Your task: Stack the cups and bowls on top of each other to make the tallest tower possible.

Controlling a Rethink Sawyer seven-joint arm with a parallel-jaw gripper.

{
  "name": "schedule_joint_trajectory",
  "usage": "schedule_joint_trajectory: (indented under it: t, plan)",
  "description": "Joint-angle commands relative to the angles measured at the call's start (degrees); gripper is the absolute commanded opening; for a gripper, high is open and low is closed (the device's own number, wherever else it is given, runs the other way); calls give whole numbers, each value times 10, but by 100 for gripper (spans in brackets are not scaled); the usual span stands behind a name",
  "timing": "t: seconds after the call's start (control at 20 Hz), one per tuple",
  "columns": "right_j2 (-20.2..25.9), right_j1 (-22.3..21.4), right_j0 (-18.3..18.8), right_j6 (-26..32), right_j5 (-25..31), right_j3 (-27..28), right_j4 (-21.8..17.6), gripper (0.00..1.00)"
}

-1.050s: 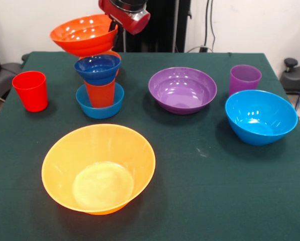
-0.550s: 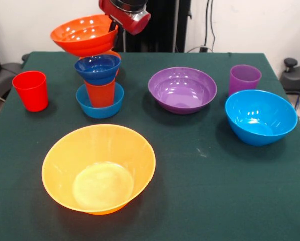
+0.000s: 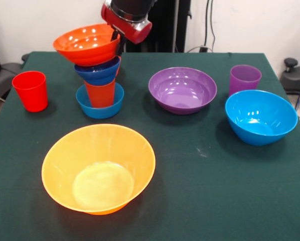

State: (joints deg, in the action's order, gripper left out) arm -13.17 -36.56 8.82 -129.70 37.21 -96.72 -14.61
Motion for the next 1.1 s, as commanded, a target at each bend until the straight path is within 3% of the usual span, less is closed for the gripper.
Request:
schedule_joint_trajectory:
  t: [0.05, 1.1]
  plan:
    - [61, 36, -3, 2, -42, 19, -21, 0]
    - [66, 29, -1, 14, -25, 20, -16, 0]
